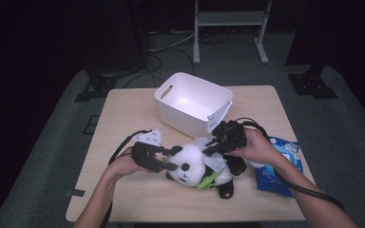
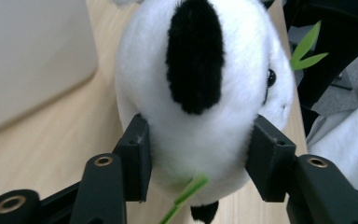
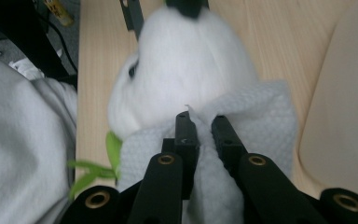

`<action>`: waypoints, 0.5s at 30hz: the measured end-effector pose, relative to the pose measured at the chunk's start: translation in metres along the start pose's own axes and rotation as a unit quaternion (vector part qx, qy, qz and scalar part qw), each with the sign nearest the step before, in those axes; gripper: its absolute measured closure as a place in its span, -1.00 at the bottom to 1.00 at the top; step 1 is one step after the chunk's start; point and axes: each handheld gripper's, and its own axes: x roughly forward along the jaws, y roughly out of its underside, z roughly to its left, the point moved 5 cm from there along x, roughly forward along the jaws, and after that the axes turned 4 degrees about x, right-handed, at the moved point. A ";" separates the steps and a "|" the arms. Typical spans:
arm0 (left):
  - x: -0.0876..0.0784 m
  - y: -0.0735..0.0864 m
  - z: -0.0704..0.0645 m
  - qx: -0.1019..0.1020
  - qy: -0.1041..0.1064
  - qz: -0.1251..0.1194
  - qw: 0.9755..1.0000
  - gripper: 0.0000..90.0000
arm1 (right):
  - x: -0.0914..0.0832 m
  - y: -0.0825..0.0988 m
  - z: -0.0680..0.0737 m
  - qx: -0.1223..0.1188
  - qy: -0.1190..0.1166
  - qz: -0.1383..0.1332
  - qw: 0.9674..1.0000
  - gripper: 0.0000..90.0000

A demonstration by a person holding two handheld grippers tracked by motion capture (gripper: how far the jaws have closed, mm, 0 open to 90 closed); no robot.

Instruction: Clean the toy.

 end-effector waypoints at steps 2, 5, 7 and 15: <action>-0.004 -0.011 -0.002 0.013 -0.012 0.016 1.000 0.10 | -0.002 -0.004 0.002 -0.005 0.002 -0.007 1.000 0.84; -0.014 -0.029 -0.004 0.034 -0.022 0.033 0.999 0.12 | -0.013 -0.021 0.006 -0.014 -0.001 -0.041 0.999 0.84; -0.017 -0.033 -0.005 0.036 -0.026 0.031 0.999 0.12 | -0.016 -0.024 0.007 -0.017 -0.003 -0.050 0.999 0.84; -0.019 -0.061 -0.011 0.075 -0.024 0.051 0.996 0.15 | -0.029 -0.048 0.018 -0.036 -0.003 -0.093 0.995 0.84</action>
